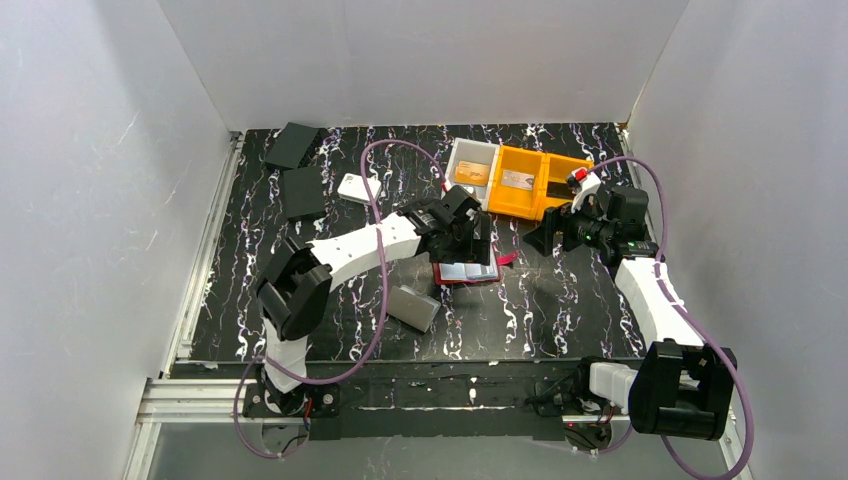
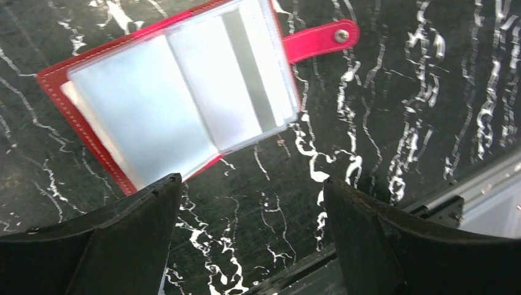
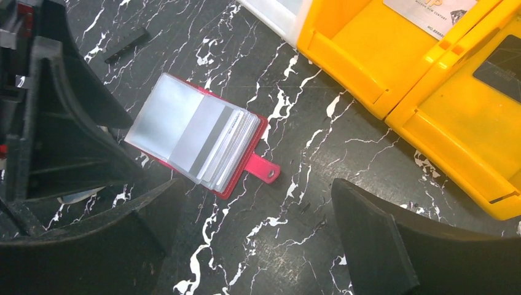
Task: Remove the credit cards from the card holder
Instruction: Place the credit card in the storage box, then remove the credit card from the card holder.
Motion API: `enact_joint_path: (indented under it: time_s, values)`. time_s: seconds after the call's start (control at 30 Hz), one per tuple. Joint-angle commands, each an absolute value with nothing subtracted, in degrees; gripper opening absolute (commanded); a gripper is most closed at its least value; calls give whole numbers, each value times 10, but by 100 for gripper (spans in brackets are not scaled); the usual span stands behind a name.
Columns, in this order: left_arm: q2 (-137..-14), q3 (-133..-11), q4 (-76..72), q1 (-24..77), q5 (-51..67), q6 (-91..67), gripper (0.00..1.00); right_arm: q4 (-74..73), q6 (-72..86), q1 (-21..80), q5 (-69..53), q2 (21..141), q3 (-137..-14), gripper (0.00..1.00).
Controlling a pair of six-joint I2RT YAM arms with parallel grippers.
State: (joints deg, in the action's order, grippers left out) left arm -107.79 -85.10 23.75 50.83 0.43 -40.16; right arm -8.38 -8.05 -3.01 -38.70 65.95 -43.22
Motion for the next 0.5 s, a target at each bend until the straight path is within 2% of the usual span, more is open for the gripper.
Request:
enact_joint_path:
  time_s: [0.0,0.47]
  values:
    - [-1083,-882,292,507,-55,-415,83,-58,-77,-34,-381,654,-430,98]
    - [-1103,-902,289,504,-43,-394,84,-54,-76,-34,-381,650,-423,98]
